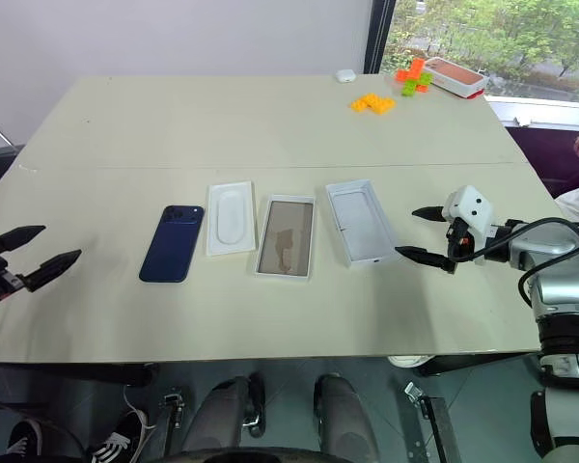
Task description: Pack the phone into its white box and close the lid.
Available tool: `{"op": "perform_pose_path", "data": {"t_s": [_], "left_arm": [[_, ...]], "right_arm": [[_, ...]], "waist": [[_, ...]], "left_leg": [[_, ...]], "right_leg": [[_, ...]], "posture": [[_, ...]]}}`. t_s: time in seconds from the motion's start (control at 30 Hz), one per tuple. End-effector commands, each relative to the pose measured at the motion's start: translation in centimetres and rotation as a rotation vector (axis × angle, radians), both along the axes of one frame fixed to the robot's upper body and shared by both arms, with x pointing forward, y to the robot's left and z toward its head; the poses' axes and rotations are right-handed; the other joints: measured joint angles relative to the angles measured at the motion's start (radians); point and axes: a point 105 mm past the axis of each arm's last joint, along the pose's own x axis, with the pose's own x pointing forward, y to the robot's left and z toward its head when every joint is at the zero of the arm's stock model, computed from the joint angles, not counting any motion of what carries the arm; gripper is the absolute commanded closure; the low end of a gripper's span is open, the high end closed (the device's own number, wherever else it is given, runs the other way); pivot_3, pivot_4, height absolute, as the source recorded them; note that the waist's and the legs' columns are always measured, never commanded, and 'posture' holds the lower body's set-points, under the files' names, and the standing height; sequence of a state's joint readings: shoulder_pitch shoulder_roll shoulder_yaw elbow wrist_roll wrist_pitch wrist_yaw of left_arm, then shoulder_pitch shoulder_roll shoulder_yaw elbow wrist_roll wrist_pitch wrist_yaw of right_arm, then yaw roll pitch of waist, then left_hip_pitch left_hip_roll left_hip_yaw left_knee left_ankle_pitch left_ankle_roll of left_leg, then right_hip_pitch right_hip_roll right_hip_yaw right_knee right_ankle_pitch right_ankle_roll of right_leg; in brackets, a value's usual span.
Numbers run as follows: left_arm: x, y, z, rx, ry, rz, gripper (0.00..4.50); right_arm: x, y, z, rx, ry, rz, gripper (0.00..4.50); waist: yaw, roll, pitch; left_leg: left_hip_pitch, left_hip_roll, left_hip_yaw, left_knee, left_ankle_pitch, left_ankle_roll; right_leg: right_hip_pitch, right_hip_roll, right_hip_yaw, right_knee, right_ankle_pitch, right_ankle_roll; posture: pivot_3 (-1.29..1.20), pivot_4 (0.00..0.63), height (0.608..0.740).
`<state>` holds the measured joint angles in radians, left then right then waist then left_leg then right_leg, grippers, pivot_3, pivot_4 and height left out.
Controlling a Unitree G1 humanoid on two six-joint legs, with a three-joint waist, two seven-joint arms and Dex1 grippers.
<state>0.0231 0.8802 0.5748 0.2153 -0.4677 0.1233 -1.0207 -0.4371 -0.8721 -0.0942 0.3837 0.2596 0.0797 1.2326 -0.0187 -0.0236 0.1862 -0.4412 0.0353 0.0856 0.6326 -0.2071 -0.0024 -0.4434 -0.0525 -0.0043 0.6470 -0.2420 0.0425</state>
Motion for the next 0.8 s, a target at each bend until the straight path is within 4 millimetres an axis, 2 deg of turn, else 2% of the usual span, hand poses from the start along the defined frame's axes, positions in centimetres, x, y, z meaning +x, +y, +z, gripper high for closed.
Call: {"op": "perform_pose_path", "data": {"t_s": [0.03, 0.13, 0.33, 0.8], "left_arm": [[0.0, 0.2, 1.3, 0.019, -0.042, 0.005, 0.06], [-0.2, 0.1, 0.9, 0.029, -0.002, 0.002, 0.06], [0.3, -1.1, 1.9, -0.015, -0.031, -0.023, 0.06], [0.8, -1.5, 2.0, -0.028, -0.048, -0.029, 0.06]], "right_arm": [[0.4, -0.1, 1.2, 0.01, -0.048, -0.005, 0.0], [0.5, 0.0, 1.3, 0.01, -0.049, 0.002, 0.0], [0.7, 0.4, 1.4, 0.006, -0.052, 0.014, 0.0], [0.6, 0.2, 1.4, 0.001, -0.06, 0.005, 0.0]], "waist": [[0.0, 0.0, 0.0], [-0.002, 0.0, 0.0], [0.001, 0.0, 0.0], [0.001, 0.0, 0.0]], "left_leg": [[0.0, 0.0, 0.0, 0.0, 0.0, 0.0], [0.0, 0.0, 0.0, 0.0, 0.0, 0.0], [0.0, 0.0, 0.0, 0.0, 0.001, 0.002], [0.0, 0.0, 0.0, 0.002, 0.002, 0.003]], "right_leg": [[0.0, 0.0, 0.0, 0.0, 0.0, 0.0], [0.0, 0.0, 0.0, 0.0, 0.0, 0.0], [0.0, 0.0, 0.0, 0.0, 0.0, 0.0], [0.001, 0.002, 0.0, 0.001, 0.0, 0.0]], "posture": [[0.0, 0.15, 0.74], [0.0, 0.15, 0.74], [0.0, 0.15, 0.74], [0.0, 0.15, 0.74]]}}
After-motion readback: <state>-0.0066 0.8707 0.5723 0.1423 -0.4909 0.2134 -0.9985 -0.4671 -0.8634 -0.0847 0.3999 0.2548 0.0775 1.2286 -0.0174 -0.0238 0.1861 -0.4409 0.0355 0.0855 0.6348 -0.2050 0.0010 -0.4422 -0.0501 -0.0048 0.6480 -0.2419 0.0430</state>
